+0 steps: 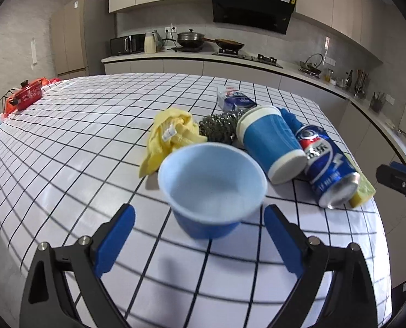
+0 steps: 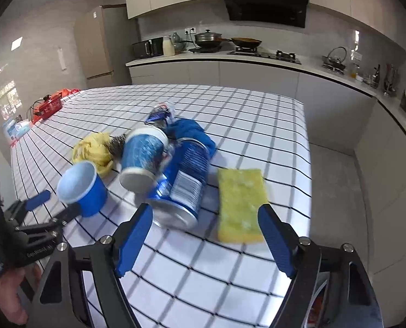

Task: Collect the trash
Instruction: 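Grasp the blue can with the right tool while the left tool grasps the light-blue bowl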

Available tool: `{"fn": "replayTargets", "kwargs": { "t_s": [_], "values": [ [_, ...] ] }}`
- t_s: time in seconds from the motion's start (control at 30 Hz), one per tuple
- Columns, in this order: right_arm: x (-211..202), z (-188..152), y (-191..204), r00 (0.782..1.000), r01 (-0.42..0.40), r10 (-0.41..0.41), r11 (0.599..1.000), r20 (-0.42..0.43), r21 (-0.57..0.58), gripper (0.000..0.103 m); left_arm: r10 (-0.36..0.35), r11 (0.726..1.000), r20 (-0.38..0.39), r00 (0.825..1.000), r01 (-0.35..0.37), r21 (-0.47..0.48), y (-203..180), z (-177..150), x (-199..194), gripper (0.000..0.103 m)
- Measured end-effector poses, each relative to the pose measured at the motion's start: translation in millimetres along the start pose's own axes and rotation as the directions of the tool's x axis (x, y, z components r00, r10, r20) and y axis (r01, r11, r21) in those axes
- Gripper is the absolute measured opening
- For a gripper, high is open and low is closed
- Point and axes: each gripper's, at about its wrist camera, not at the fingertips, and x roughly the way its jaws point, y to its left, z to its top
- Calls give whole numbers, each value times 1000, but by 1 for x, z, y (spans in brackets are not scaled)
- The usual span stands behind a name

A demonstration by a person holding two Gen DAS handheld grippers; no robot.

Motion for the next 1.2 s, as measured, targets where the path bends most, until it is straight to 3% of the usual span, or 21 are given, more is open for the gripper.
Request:
{"fn": "replayTargets", "kwargs": {
  "t_s": [0.3, 0.37, 0.7, 0.93, 1.2],
  "values": [
    [66, 22, 8, 995, -52, 56, 997, -76, 57, 78, -16, 1000, -55, 998, 17, 15, -1, 13, 27, 90],
    [74, 23, 8, 994, -59, 65, 996, -86, 67, 76, -39, 999, -82, 996, 39, -8, 3, 14, 32, 83],
    [108, 27, 13, 988, -70, 84, 992, -130, 105, 76, -26, 1000, -98, 995, 24, -20, 13, 20, 38, 81],
    [105, 27, 15, 991, -55, 66, 993, -113, 100, 64, -28, 1000, -69, 997, 27, -7, 11, 22, 33, 79],
    [79, 28, 19, 997, -38, 41, 998, -65, 58, 64, -26, 1000, -38, 999, 27, 8, 7, 22, 18, 79]
  ]
}}
